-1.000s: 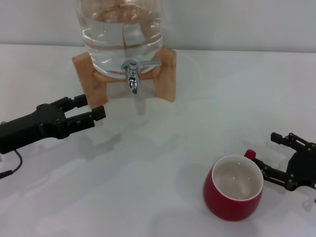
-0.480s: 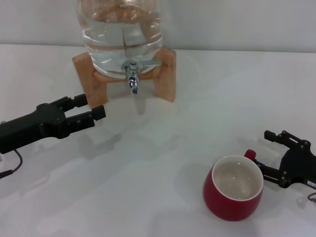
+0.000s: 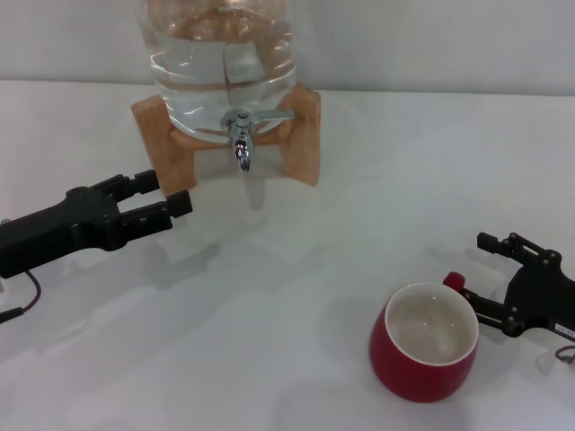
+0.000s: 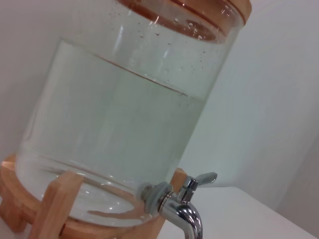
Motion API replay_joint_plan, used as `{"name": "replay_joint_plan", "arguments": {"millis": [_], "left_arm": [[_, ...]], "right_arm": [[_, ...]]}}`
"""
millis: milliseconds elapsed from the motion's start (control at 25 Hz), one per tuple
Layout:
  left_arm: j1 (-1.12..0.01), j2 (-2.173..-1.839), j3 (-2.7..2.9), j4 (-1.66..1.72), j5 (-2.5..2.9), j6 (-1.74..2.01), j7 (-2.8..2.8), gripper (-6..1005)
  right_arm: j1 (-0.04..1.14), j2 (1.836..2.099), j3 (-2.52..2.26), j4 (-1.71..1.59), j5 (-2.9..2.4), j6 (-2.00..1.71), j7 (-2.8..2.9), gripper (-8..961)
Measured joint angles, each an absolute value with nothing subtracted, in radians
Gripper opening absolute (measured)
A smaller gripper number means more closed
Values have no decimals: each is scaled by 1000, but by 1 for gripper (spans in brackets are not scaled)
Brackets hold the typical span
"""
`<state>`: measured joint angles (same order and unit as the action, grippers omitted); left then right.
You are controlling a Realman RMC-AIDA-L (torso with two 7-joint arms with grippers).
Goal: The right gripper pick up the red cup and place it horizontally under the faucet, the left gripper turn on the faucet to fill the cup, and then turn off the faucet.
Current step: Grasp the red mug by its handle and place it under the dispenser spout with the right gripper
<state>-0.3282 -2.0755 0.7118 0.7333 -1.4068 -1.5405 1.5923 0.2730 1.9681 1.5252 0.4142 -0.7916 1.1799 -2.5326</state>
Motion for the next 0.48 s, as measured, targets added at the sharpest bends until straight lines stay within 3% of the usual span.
{"name": "replay_joint_plan", "arguments": {"millis": [480], "left_arm": [[-327,-2075,712,733,-1407,-1539,1592,887]], "right_arm": [[269,1971,1537,414,-786,1180,-2533,692]]}}
